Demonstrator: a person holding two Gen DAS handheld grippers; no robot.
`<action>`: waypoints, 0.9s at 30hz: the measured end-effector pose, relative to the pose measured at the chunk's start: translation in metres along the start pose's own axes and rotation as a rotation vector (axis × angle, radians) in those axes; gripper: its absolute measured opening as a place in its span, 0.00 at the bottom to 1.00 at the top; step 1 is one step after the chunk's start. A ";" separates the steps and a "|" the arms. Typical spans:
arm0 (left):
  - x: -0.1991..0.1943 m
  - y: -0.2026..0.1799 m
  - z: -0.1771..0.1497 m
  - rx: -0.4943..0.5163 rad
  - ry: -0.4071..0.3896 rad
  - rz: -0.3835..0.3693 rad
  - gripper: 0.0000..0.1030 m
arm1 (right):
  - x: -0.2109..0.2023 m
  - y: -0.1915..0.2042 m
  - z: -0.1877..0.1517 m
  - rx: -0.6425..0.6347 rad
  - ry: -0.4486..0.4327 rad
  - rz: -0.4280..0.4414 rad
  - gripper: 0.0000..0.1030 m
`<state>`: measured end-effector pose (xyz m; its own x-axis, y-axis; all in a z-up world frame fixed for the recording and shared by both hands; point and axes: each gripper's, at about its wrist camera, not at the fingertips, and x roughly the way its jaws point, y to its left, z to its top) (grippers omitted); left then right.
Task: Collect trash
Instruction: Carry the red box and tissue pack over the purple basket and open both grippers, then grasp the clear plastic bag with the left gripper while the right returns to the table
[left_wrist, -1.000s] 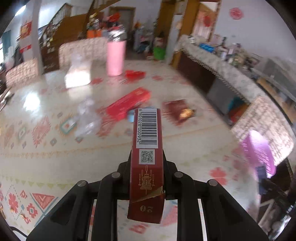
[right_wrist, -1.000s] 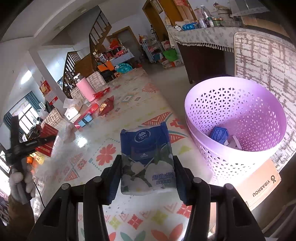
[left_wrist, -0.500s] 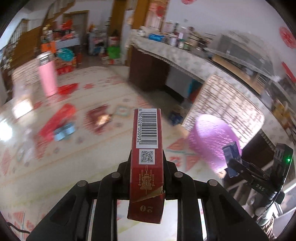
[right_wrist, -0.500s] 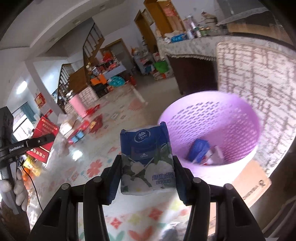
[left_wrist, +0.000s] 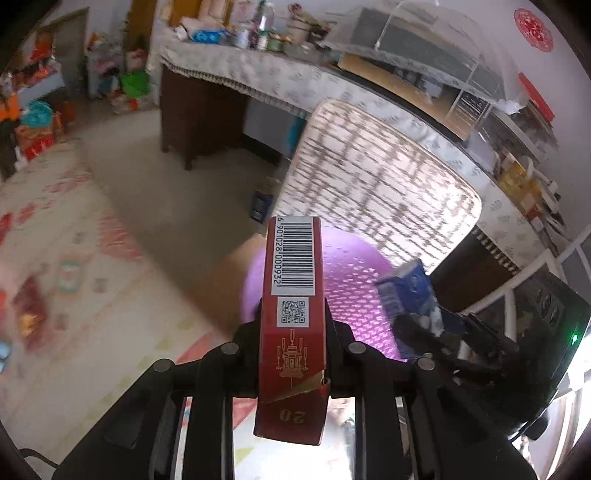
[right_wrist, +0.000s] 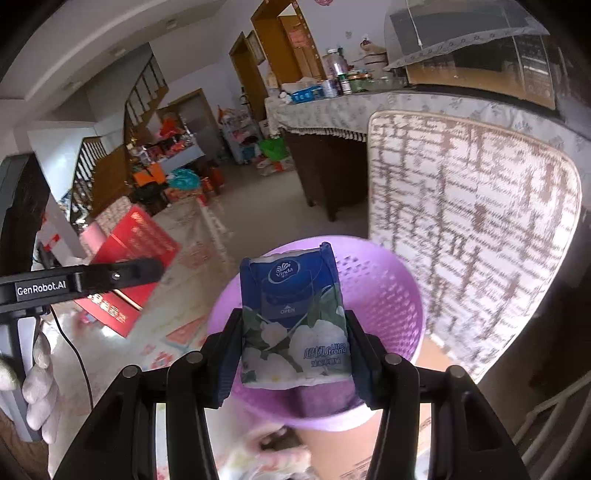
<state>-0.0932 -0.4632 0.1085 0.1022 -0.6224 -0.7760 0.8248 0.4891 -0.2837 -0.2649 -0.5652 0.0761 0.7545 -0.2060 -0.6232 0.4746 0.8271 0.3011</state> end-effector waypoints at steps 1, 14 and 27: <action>0.006 0.000 0.005 -0.020 0.009 -0.013 0.25 | 0.003 -0.001 0.003 -0.008 0.000 -0.009 0.56; -0.062 0.016 -0.035 0.055 -0.139 0.130 0.80 | 0.012 0.027 0.001 -0.005 0.015 0.040 0.77; -0.156 0.181 -0.139 -0.215 -0.100 0.305 0.80 | 0.030 0.134 -0.023 -0.003 0.032 0.259 1.00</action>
<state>-0.0369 -0.1924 0.0996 0.3868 -0.4800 -0.7874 0.6138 0.7712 -0.1686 -0.1893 -0.4480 0.0815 0.8357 0.0294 -0.5483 0.2661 0.8518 0.4513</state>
